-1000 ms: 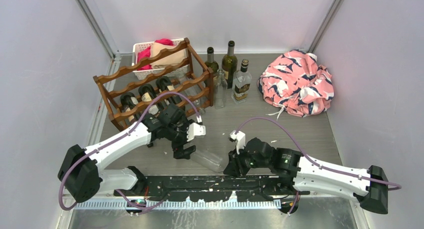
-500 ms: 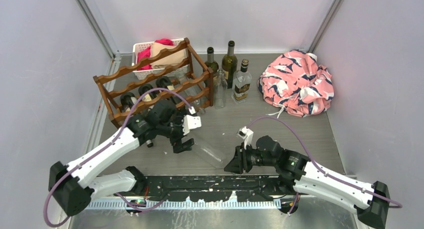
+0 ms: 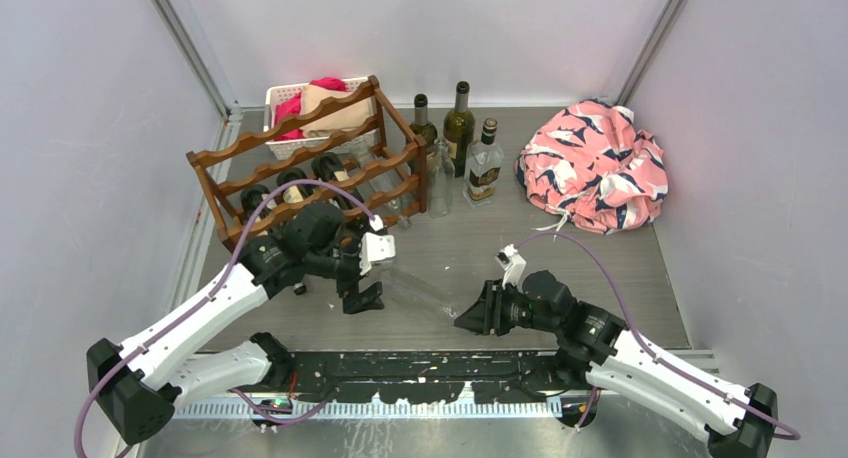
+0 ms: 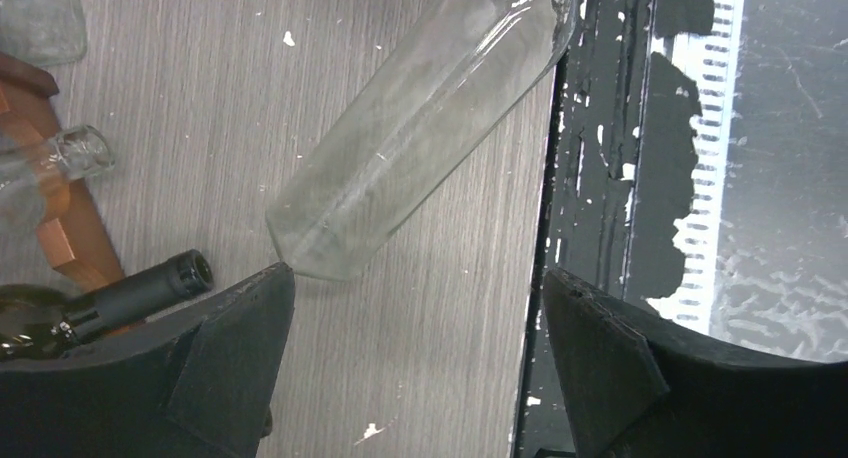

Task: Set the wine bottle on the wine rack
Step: Place the wine bottle in the wine rack.

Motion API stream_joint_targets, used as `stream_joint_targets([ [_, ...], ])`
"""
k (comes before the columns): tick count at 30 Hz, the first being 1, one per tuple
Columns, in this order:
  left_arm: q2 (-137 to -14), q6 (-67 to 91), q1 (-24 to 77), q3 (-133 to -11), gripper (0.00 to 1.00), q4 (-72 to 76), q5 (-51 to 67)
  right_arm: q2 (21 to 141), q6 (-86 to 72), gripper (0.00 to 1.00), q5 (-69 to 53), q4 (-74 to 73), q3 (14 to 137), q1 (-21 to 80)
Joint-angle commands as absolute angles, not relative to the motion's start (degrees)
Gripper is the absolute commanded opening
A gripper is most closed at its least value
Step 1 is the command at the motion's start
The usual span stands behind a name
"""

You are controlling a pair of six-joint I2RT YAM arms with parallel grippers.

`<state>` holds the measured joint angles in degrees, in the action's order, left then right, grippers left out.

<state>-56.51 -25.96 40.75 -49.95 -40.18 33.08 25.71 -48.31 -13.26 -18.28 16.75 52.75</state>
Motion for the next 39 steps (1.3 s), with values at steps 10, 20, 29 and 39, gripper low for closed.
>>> stream_joint_targets([
  [10,-49.0,-3.3,40.8,-61.0,0.92,-33.0,31.0,15.5,-53.1,0.01,-8.5,-18.1,21.3,52.3],
  [20,-50.8,26.1,40.8,-70.6,1.00,-14.7,20.9,13.8,-51.5,0.01,-7.0,-23.0,26.7,52.3],
  [29,-65.8,38.9,50.5,-96.0,1.00,-19.0,-3.5,16.8,-48.7,0.01,-5.4,-22.0,30.4,52.2],
  [39,-78.3,35.9,67.4,-117.3,1.00,-29.9,-26.6,21.8,-45.7,0.01,-3.8,-20.0,34.3,52.2],
])
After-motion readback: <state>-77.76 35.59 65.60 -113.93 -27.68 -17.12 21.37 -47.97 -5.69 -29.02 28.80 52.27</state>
